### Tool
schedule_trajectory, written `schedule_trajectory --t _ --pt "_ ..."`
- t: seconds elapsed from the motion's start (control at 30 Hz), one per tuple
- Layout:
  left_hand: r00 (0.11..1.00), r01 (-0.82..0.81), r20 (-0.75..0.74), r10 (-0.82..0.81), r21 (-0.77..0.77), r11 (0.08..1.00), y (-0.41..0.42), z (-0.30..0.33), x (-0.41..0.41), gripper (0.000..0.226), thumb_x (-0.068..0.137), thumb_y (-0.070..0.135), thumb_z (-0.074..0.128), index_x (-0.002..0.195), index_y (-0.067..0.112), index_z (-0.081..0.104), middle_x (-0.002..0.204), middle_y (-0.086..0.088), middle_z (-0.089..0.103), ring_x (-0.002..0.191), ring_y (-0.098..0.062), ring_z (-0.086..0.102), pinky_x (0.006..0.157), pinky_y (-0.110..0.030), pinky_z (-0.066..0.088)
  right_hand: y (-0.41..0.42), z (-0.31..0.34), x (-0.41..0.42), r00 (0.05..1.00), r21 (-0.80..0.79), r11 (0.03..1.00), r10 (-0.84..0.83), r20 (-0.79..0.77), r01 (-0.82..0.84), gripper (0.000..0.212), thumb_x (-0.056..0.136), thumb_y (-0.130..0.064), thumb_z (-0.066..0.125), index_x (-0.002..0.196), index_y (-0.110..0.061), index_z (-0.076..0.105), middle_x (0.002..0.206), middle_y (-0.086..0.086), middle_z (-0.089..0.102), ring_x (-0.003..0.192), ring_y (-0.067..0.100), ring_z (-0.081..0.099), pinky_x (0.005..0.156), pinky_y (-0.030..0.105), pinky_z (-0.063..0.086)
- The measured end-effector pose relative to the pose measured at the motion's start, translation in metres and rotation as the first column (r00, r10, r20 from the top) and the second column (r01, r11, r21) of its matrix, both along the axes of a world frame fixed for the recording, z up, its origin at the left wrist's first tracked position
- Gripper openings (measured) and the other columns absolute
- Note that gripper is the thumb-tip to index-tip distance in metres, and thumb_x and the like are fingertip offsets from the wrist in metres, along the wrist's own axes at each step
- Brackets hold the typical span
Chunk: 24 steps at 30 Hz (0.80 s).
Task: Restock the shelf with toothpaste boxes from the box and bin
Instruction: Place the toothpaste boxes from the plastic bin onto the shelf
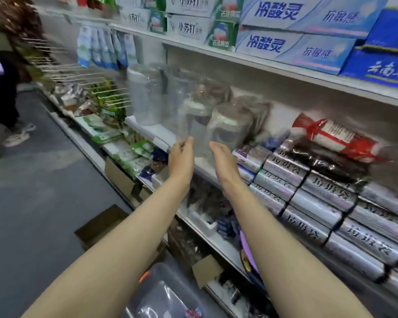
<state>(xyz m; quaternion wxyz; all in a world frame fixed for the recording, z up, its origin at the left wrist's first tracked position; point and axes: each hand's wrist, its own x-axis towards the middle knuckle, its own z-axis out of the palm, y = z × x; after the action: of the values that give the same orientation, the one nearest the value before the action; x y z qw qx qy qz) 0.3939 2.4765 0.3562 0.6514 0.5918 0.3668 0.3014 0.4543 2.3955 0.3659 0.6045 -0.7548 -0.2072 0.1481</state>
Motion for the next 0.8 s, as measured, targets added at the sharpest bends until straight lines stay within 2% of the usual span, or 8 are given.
schedule_trajectory --t 0.1,0.23,0.3,0.37,0.4,0.5,0.63,0.8 --pt "0.996 0.025 -0.089 -0.031 -0.063 0.998 0.013 -0.051 -0.001 0.025 0.1 0.051 0.045 0.116 0.034 0.052 0.133 -0.002 0.052 0.118 -0.023 0.051 0.106 -0.047 0.044 0.006 -0.049 -0.006 0.996 -0.091 0.995 0.022 -0.082 -0.029 0.024 0.101 -0.04 0.049 0.113 -0.023 0.061 0.117 -0.007 0.061 0.111 0.013 0.055 0.093 0.03 0.039" --pt "0.987 -0.01 -0.157 -0.016 -0.162 0.987 0.009 -0.124 -0.006 0.022 0.1 0.052 0.045 0.114 0.037 0.054 0.123 0.008 0.055 0.104 -0.011 0.052 0.096 -0.037 0.045 0.01 -0.121 -0.011 0.965 -0.226 0.971 0.013 -0.263 -0.075 0.037 0.091 -0.053 0.051 0.113 -0.027 0.065 0.114 -0.007 0.067 0.11 0.014 0.061 0.103 0.039 0.046" --pt "0.977 -0.04 -0.215 -0.003 -0.197 0.98 0.004 -0.162 -0.011 0.021 0.1 0.049 0.045 0.111 0.034 0.054 0.114 0.009 0.057 0.098 -0.008 0.054 0.09 -0.033 0.042 0.009 -0.157 -0.01 0.958 -0.271 0.958 0.01 -0.286 -0.091 0.034 0.094 -0.049 0.051 0.111 -0.023 0.065 0.109 -0.005 0.066 0.11 0.009 0.062 0.1 0.03 0.046" --pt "0.96 -0.089 -0.279 0.017 -0.246 0.965 -0.001 -0.202 -0.018 0.025 0.095 0.052 0.048 0.106 0.032 0.057 0.112 0.006 0.062 0.098 -0.011 0.059 0.092 -0.035 0.046 0.008 -0.195 -0.01 0.941 -0.3 0.945 0.023 -0.339 -0.131 0.027 0.097 -0.041 0.051 0.107 -0.019 0.064 0.096 -0.006 0.064 0.089 -0.01 0.064 0.081 0.012 0.048" --pt "0.951 -0.118 -0.307 0.031 -0.268 0.956 -0.002 -0.226 -0.022 0.026 0.093 0.053 0.049 0.105 0.032 0.058 0.113 0.002 0.063 0.101 -0.015 0.06 0.094 -0.036 0.047 0.007 -0.215 -0.012 0.93 -0.32 0.933 0.039 -0.365 -0.165 0.027 0.096 -0.042 0.052 0.103 -0.019 0.064 0.092 -0.006 0.065 0.085 -0.009 0.066 0.08 0.012 0.05" --pt "0.911 -0.206 -0.409 0.056 -0.332 0.92 -0.01 -0.3 -0.043 0.026 0.094 0.051 0.054 0.106 0.029 0.058 0.115 -0.002 0.065 0.106 -0.02 0.06 0.099 -0.039 0.046 0.004 -0.294 -0.014 0.901 -0.435 0.868 0.03 -0.433 -0.238 0.051 0.078 -0.062 0.052 0.104 -0.021 0.069 0.101 -0.001 0.072 0.101 0.02 0.066 0.096 0.041 0.051" --pt "0.826 -0.318 -0.559 0.068 -0.363 0.876 -0.02 -0.388 -0.073 0.029 0.097 0.041 0.053 0.116 0.02 0.063 0.114 -0.009 0.066 0.109 -0.032 0.06 0.089 -0.039 0.048 -0.007 -0.389 -0.019 0.864 -0.536 0.771 0.037 -0.502 -0.344 0.033 0.099 -0.041 0.05 0.112 -0.016 0.067 0.109 0.002 0.066 0.099 0.019 0.057 0.083 0.029 0.039" --pt "0.771 -0.396 -0.635 0.048 -0.419 0.817 -0.043 -0.498 -0.103 0.019 0.1 0.04 0.049 0.111 0.027 0.057 0.112 -0.005 0.061 0.101 -0.026 0.056 0.091 -0.039 0.046 -0.034 -0.505 -0.037 0.785 -0.562 0.7 -0.002 -0.62 -0.442 0.019 0.098 -0.029 0.055 0.083 -0.021 0.065 0.091 0.005 0.066 0.086 0.024 0.06 0.09 0.04 0.046"
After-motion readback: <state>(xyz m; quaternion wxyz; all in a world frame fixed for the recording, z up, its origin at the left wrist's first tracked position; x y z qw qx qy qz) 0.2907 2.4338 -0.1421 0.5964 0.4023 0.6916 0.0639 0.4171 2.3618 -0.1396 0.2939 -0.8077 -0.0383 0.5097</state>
